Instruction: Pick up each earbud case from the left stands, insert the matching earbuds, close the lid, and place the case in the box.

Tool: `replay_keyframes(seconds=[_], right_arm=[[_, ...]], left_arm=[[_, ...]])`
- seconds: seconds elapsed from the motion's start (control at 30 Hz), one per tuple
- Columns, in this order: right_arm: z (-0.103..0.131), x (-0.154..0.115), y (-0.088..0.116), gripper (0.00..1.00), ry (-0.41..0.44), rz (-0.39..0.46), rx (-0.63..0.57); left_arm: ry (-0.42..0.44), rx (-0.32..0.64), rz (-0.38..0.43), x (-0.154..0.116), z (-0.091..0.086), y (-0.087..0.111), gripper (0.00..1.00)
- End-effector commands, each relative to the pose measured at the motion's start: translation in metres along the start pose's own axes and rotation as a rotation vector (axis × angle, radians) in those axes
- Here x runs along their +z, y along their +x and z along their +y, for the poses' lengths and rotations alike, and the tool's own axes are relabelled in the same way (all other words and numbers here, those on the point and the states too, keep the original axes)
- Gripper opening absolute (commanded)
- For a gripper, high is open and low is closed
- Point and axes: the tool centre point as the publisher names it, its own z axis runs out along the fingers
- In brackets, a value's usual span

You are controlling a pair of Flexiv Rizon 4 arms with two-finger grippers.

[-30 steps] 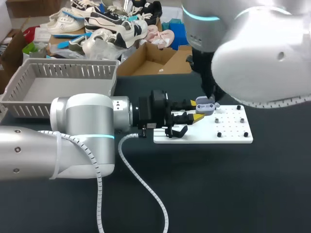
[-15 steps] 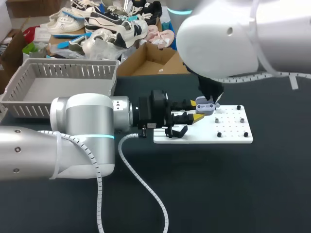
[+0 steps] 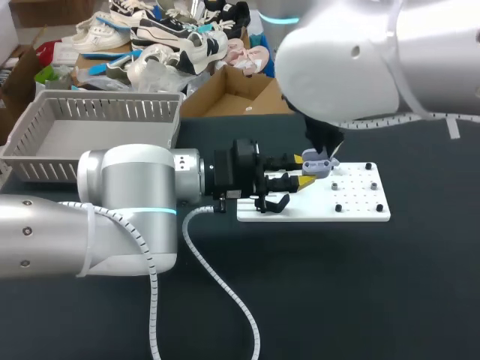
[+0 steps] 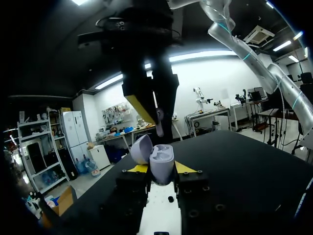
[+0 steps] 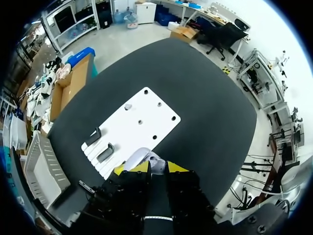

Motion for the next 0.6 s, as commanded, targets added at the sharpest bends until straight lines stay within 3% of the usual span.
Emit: replay_keyframes(seconds=[0.03,0.6], right_arm=[[-0.0066,0.0052,0.0032,0.00,-0.030,-0.005,0.004],[0.0004,0.0075,0.0076,0.00,-0.055,-0.034,-0.016]], left_arm=[[-0.005,0.001,-0.003,0.0002,-0.0006,0.0007,0.00],[-0.005,0.001,-0.003,0.0002,-0.0006,0.0007,0.00]])
